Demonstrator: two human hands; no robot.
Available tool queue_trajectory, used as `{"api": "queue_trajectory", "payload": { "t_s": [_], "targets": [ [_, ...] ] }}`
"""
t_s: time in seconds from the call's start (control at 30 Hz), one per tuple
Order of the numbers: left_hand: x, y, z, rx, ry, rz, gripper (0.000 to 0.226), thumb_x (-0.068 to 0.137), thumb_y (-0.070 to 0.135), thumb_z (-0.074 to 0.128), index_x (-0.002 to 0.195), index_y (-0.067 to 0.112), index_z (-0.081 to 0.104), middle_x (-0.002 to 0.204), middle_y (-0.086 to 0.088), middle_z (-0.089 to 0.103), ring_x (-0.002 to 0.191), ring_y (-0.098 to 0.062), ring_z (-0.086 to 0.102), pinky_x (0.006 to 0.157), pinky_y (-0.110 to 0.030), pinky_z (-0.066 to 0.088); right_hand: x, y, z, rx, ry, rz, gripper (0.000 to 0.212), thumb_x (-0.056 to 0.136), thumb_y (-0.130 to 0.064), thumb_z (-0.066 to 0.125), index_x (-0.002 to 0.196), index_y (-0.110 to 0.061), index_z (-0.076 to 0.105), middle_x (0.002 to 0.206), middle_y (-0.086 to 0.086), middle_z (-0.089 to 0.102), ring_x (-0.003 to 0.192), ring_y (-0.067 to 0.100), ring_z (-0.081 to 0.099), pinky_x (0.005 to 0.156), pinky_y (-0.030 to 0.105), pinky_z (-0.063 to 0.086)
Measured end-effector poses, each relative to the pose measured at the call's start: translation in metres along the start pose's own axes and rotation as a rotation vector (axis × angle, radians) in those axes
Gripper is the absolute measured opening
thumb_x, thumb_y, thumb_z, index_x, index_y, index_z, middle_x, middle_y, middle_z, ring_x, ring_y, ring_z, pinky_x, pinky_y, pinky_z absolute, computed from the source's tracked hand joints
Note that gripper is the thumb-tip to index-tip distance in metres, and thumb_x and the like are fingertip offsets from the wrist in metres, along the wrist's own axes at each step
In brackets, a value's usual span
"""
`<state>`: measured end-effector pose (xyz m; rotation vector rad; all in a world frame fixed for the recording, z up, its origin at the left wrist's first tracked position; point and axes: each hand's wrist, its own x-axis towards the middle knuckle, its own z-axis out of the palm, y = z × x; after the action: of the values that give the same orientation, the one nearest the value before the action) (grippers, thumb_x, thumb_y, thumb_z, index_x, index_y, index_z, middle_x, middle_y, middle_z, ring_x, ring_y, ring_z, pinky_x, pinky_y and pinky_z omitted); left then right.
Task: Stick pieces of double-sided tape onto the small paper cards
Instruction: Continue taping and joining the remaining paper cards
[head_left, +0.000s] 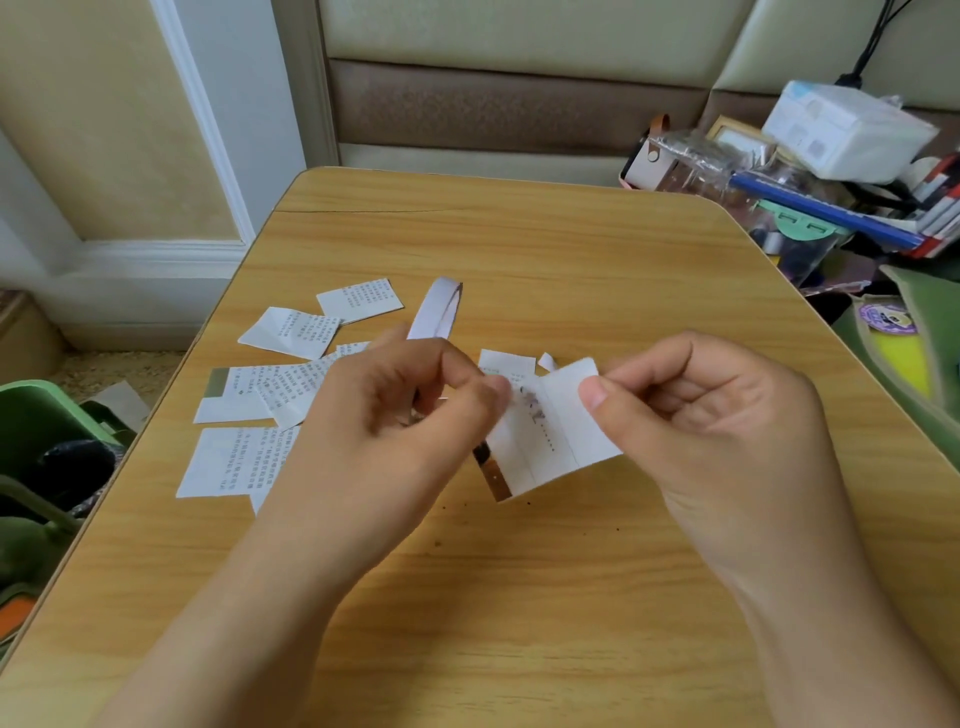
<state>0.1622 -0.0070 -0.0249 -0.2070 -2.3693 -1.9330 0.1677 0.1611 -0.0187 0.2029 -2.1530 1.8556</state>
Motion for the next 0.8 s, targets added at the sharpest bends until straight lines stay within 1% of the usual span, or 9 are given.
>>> {"api": "queue_trajectory", "payload": {
  "t_s": [0.07,0.13,0.27,0.4,0.57,0.63,0.7,0.73,0.8],
  "targets": [
    [0.002,-0.005,0.002,0.042,-0.058,0.032,0.023,0.061,0.054,0.067,0.066,0.033,0.069,0.075,-0.009,0.051,0.062,-0.006,0.047,0.061,-0.016,0.036,-0.001,0.0,-0.002,-0.027,-0.046,-0.016,0.01,0.069,-0.014,0.073,0.065,-0.019,0.066,0.067,-0.006,0.07,0.066,0.007,0.065,0.067,0.015,0.048],
    [0.003,-0.008,0.005,0.058,-0.073,0.068,0.014,0.068,0.047,0.069,0.068,0.033,0.071,0.076,-0.012,0.052,0.068,-0.017,0.051,0.065,-0.027,0.041,-0.002,-0.001,-0.001,-0.047,-0.05,-0.034,0.009,0.069,-0.015,0.073,0.066,-0.02,0.066,0.068,-0.005,0.07,0.068,0.008,0.065,0.068,0.016,0.049],
    [0.002,-0.006,0.01,-0.16,-0.033,0.042,0.017,0.072,0.036,0.071,0.07,0.019,0.073,0.078,-0.03,0.056,0.075,-0.043,0.053,0.078,-0.055,0.047,-0.001,-0.002,0.002,0.07,-0.028,0.009,0.006,0.068,-0.016,0.075,0.07,-0.018,0.069,0.069,-0.004,0.071,0.066,0.006,0.065,0.062,0.014,0.048],
    [0.003,-0.008,0.009,-0.338,0.005,-0.006,0.025,0.073,0.036,0.073,0.074,0.011,0.073,0.083,-0.04,0.054,0.078,-0.056,0.048,0.08,-0.068,0.041,-0.001,0.001,0.004,0.133,-0.034,0.097,0.007,0.068,-0.02,0.074,0.071,-0.016,0.069,0.068,0.002,0.071,0.065,0.008,0.064,0.06,0.015,0.049],
    [0.003,-0.009,0.009,-0.391,0.001,-0.021,0.031,0.069,0.04,0.071,0.072,0.009,0.072,0.082,-0.042,0.054,0.08,-0.057,0.048,0.082,-0.068,0.04,-0.002,0.0,0.009,0.157,0.021,0.075,0.006,0.069,-0.02,0.072,0.066,-0.023,0.069,0.061,-0.005,0.066,0.061,0.005,0.06,0.058,0.013,0.046],
    [0.002,-0.008,0.01,-0.362,-0.008,0.003,0.03,0.068,0.039,0.071,0.069,0.009,0.07,0.079,-0.04,0.053,0.077,-0.053,0.05,0.076,-0.057,0.044,-0.002,0.0,0.01,0.175,0.063,0.059,0.009,0.069,-0.018,0.072,0.064,-0.025,0.069,0.06,-0.006,0.065,0.06,0.005,0.059,0.058,0.013,0.045],
    [0.001,-0.007,0.01,-0.29,-0.008,0.03,0.029,0.065,0.041,0.069,0.065,0.012,0.068,0.074,-0.034,0.051,0.069,-0.041,0.049,0.068,-0.039,0.039,-0.001,0.0,0.01,0.177,0.088,0.043,0.01,0.068,-0.016,0.072,0.064,-0.025,0.069,0.059,-0.006,0.064,0.058,0.004,0.058,0.057,0.013,0.045],
    [0.0,-0.007,0.01,-0.248,-0.01,0.034,0.029,0.064,0.044,0.068,0.064,0.014,0.067,0.074,-0.032,0.049,0.067,-0.036,0.046,0.066,-0.034,0.036,-0.001,0.0,0.009,0.173,0.093,0.039,0.011,0.068,-0.015,0.072,0.064,-0.025,0.069,0.058,-0.007,0.064,0.057,0.003,0.057,0.056,0.012,0.045],
    [0.0,-0.006,0.01,-0.195,-0.011,0.028,0.029,0.062,0.049,0.066,0.063,0.02,0.068,0.076,-0.03,0.047,0.066,-0.034,0.045,0.065,-0.032,0.035,0.0,-0.001,0.008,0.161,0.089,0.04,0.012,0.068,-0.014,0.071,0.063,-0.025,0.069,0.057,-0.008,0.063,0.055,0.001,0.056,0.055,0.011,0.044]
  ]
}}
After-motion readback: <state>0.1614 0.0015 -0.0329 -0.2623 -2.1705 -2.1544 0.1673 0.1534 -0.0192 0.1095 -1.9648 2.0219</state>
